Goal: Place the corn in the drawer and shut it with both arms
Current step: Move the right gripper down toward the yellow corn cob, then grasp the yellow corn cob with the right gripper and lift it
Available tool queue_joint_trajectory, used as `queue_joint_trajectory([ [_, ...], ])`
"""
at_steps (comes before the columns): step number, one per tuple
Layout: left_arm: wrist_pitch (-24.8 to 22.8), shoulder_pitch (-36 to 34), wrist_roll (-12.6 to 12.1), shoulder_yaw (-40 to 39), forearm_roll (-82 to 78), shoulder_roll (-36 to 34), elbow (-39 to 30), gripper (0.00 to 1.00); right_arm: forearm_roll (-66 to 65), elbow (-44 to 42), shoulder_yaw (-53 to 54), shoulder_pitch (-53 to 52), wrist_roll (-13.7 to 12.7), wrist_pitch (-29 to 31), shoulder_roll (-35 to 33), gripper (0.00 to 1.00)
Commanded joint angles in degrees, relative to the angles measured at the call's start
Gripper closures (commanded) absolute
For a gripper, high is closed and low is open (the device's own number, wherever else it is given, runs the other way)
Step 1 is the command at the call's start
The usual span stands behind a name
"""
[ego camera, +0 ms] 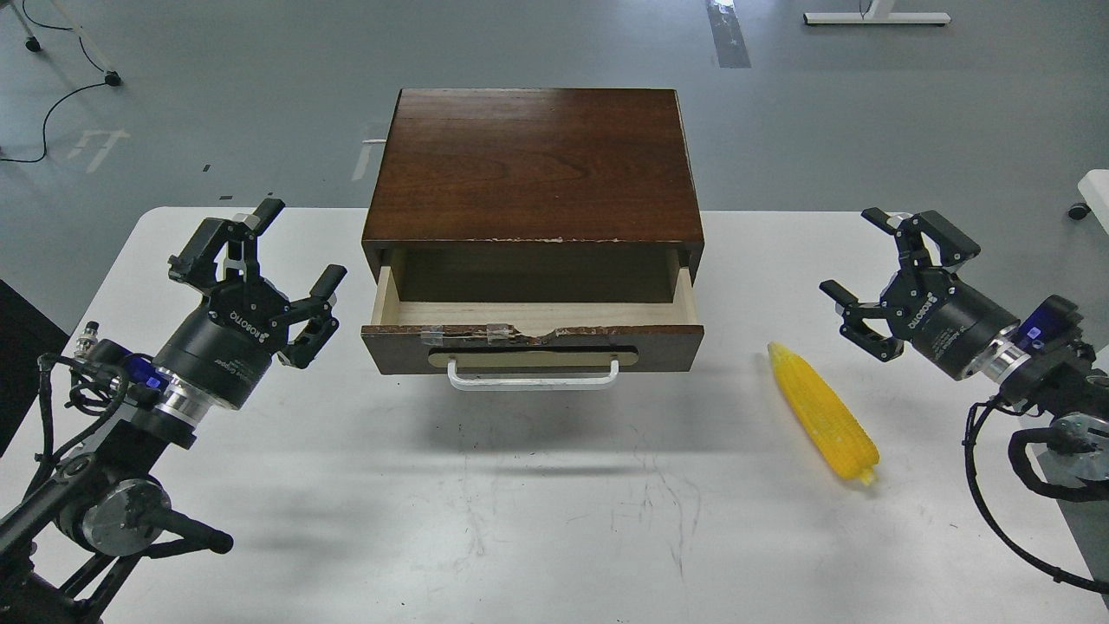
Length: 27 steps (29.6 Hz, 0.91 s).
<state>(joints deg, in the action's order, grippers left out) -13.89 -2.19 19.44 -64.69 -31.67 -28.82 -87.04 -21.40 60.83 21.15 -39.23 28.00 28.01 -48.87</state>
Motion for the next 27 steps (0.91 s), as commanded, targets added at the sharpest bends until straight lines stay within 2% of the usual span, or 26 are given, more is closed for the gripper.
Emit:
queue_joint_trajectory([
  [1,0.0,-0.01,0.07,0.35,-0.23,0.08,-0.06,0.02,-14.61,0.43,-0.49,-3.75,0.0,-1.98,-4.65,0.0],
  [4,0.0,0.08,-0.02,0.7,-0.58,0.08,-0.14,0.02,-29.61,0.43,-0.93,-4.28,0.0,-5.75,-5.97,0.0],
  [8,0.0,-0.01,-0.02,0.79,-0.58,0.17,-0.41,0.02,-42.28,0.95,-2.5,-3.67,0.0,-10.41,-5.97,0.0],
  [11,0.0,-0.01,-0.02,0.88,-0.58,0.34,-0.5,0.02,-49.68,1.83,-7.68,-3.58,0.0,-14.55,-5.53,0.0],
  [16,0.0,0.08,-0.02,0.88,-0.67,0.43,-0.58,0.02,-56.19,1.75,-15.33,-4.28,0.0,-16.14,-4.57,0.0],
  [27,0.0,0.08,-0.02,0.88,-0.67,0.69,-0.58,0.02,-62.45,1.39,-17.01,-4.1,0.0,-16.14,-0.17,0.0],
])
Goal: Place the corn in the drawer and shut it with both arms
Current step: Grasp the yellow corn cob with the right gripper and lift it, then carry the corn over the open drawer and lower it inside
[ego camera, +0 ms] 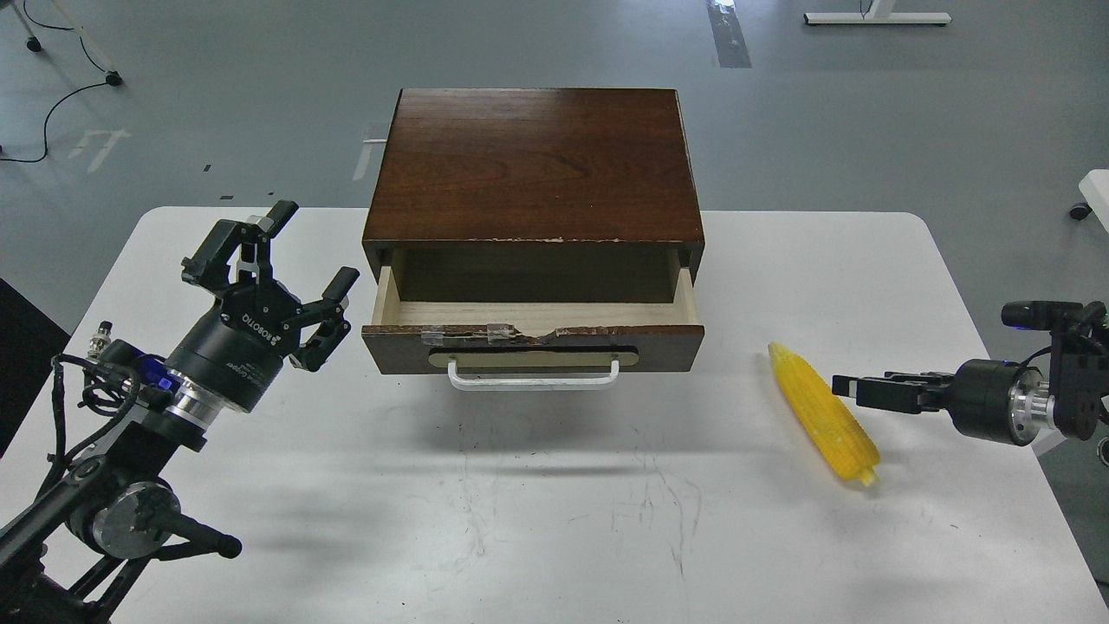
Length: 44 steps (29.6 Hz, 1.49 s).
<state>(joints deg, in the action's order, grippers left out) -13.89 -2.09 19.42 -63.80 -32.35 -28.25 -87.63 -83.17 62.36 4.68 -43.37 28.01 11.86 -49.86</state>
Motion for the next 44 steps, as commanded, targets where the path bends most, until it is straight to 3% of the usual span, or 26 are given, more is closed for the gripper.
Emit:
queue_joint_trajectory([
  [1,0.0,-0.02,0.0,0.0,0.01,0.04,0.01,0.02,-0.68,-0.22,-1.25,-0.22,-0.01,0.0,1.16,0.0],
  [4,0.0,-0.02,0.0,0.0,0.01,0.03,0.01,0.02,-0.68,-0.14,-1.7,-0.22,-0.01,-0.26,1.61,0.01],
  [7,0.0,-0.11,0.0,0.0,0.01,-0.05,0.01,0.02,-0.68,-0.05,-2.13,-0.05,-0.01,-0.79,1.61,0.09],
  [12,0.0,-0.02,0.0,0.0,0.01,-0.05,0.01,0.02,-0.68,0.13,-2.66,0.31,-0.01,-0.88,1.61,0.59],
  [13,0.0,-0.02,0.0,0.0,0.09,-0.05,0.01,0.02,-0.68,0.3,-3.1,0.13,-0.01,-0.88,1.61,0.76],
  [14,0.0,-0.02,0.0,0.0,0.01,-0.05,0.01,0.02,-0.68,0.3,-3.45,0.13,-0.01,-0.88,1.61,0.85],
  [19,0.0,-0.02,0.0,0.0,0.01,-0.05,0.01,0.02,-0.68,0.48,-3.81,0.22,-0.01,-0.88,1.34,1.0],
  [28,0.0,-0.29,0.0,-0.27,0.01,-0.23,0.01,0.02,0.11,2.94,-3.19,-8.12,-0.01,-2.99,-1.29,1.0],
  [34,0.0,-0.64,-0.18,-0.09,-1.05,0.03,-0.52,0.02,2.04,5.05,-3.8,-23.93,-0.01,-2.37,-2.96,1.0],
  [41,0.09,-1.34,-0.18,-1.06,-1.31,-0.05,-0.7,0.02,5.99,5.75,-12.05,-43.62,-0.01,0.09,3.8,0.99],
  [44,0.09,-1.34,-0.09,-1.85,-1.22,-0.4,-0.79,0.02,8.11,5.75,-20.67,-53.46,-0.01,0.09,10.55,0.98],
])
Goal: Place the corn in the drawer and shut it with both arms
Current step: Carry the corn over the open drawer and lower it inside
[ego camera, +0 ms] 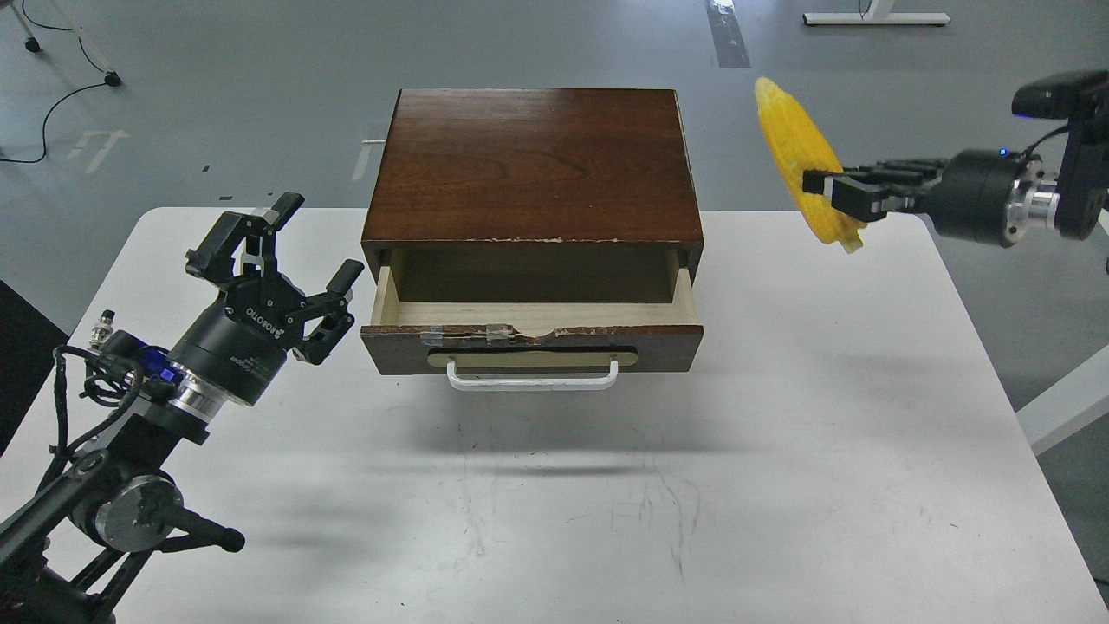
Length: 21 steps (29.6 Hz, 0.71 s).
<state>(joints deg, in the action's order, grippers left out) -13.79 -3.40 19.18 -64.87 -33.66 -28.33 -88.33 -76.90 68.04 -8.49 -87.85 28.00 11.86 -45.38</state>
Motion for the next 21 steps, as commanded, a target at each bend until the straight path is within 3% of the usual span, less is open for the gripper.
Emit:
queue_joint_trajectory([
  [1,-0.01,-0.03,0.15,-0.96,0.08,-0.41,-0.09,0.02,1.84,0.08,-9.85,-11.53,0.0,0.1,8.97,0.98],
  [5,-0.01,-0.03,0.07,-1.05,0.08,-0.67,-0.18,0.02,1.4,0.43,-13.74,-14.9,0.0,-0.25,16.18,0.98],
  [11,-0.01,-0.03,0.07,-0.96,0.0,-1.55,-0.8,0.02,-3.95,5.7,-17.95,-17.45,0.0,-1.57,19.54,0.98],
  [17,-0.01,0.06,0.07,-0.88,0.0,-1.64,-0.8,0.02,-10.9,4.22,-24.63,-17.54,0.0,-10.96,23.84,0.94],
  [21,-0.01,0.06,0.07,-0.88,0.0,-1.55,-0.8,0.02,-12.92,3.16,-26.31,-17.62,0.0,-12.64,25.78,0.94],
])
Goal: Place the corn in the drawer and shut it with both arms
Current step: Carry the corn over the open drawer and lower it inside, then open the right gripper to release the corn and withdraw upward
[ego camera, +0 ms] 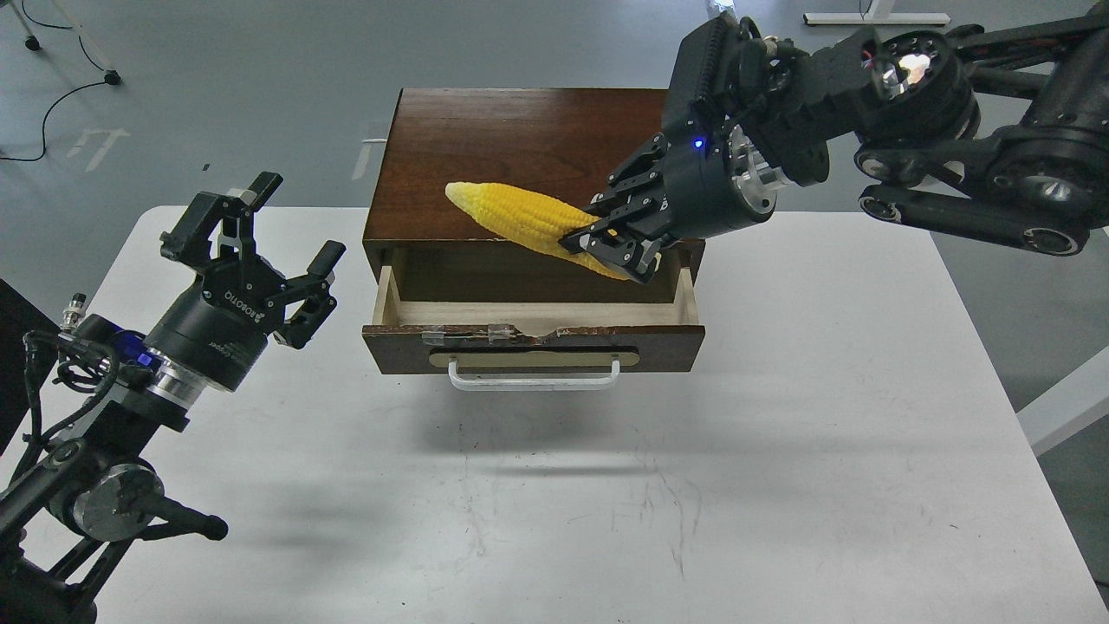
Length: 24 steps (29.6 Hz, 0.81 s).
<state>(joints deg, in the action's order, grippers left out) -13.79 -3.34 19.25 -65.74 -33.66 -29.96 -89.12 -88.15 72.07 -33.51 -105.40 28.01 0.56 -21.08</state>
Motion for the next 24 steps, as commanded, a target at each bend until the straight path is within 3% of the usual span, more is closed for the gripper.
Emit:
queue_joint_trajectory([
  [1,-0.01,0.0,0.0,0.0,0.0,0.07,0.0,0.02,-2.28,-1.23,-1.64,0.02,-0.01,-1.44,2.26,0.94],
  [5,0.08,0.0,0.0,0.0,0.0,0.16,0.0,0.02,-2.2,-2.11,-2.96,0.11,-0.01,-1.44,3.94,0.93],
  [6,-0.01,0.0,0.0,0.0,0.0,0.16,0.0,0.02,-2.03,-2.72,-3.14,0.19,-0.01,-1.44,4.29,0.87],
  [9,-0.01,0.0,0.0,-0.09,0.0,0.08,0.0,0.02,-1.94,-2.99,-3.14,0.63,-0.01,-1.61,4.47,0.46],
  [13,0.08,0.0,0.0,-0.09,0.0,0.16,0.0,0.02,-1.85,-2.9,-3.14,0.9,-0.01,-1.61,4.29,0.3],
  [17,0.08,0.0,0.0,-0.09,0.0,0.16,0.0,0.02,-1.41,-2.9,-3.14,0.9,-0.01,-1.79,4.03,0.2],
  [21,0.08,0.0,0.0,-0.09,0.0,0.16,0.0,0.02,-0.97,-2.55,-2.88,0.9,-0.01,-1.88,3.68,0.18],
  [24,0.08,0.0,0.0,-0.18,0.0,0.08,0.0,0.02,0.51,-2.46,-2.62,0.9,-0.01,-2.14,3.24,0.08],
])
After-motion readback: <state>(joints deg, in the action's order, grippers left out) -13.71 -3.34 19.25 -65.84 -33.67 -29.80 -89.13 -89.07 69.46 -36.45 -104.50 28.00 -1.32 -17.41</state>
